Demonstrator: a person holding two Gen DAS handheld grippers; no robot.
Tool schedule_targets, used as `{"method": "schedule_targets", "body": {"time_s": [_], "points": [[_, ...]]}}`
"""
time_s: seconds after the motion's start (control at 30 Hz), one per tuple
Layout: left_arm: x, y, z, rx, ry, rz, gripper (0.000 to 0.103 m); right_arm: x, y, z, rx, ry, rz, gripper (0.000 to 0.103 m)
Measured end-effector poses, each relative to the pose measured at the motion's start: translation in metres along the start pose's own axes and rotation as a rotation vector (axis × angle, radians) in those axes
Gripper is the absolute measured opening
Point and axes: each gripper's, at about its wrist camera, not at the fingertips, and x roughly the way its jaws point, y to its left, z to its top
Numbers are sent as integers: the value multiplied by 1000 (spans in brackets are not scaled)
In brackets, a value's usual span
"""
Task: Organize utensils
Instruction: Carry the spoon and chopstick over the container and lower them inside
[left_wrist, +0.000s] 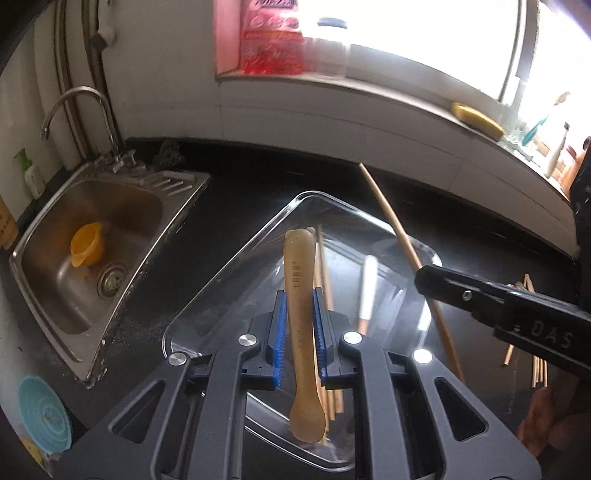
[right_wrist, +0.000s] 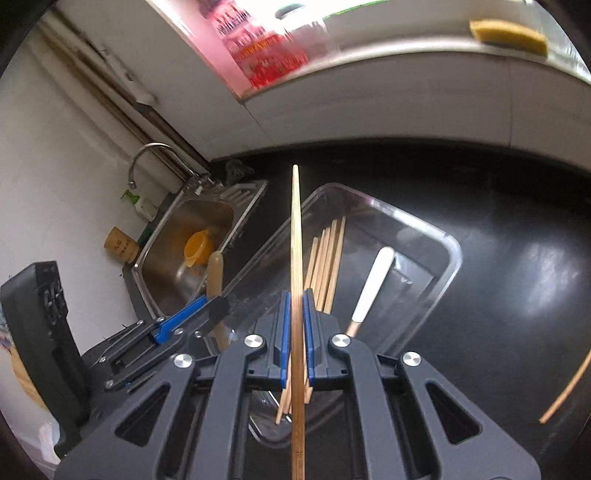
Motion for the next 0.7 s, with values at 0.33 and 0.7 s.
{"method": "schedule_targets", "body": {"time_s": [0.33,0.7], "points": [[50,9,2,-6,87,-45,13,54,-7,5,59,70,-38,8],[73,20,1,-24,127,-53,15,76,-12,19,65,123,-93,8]]}}
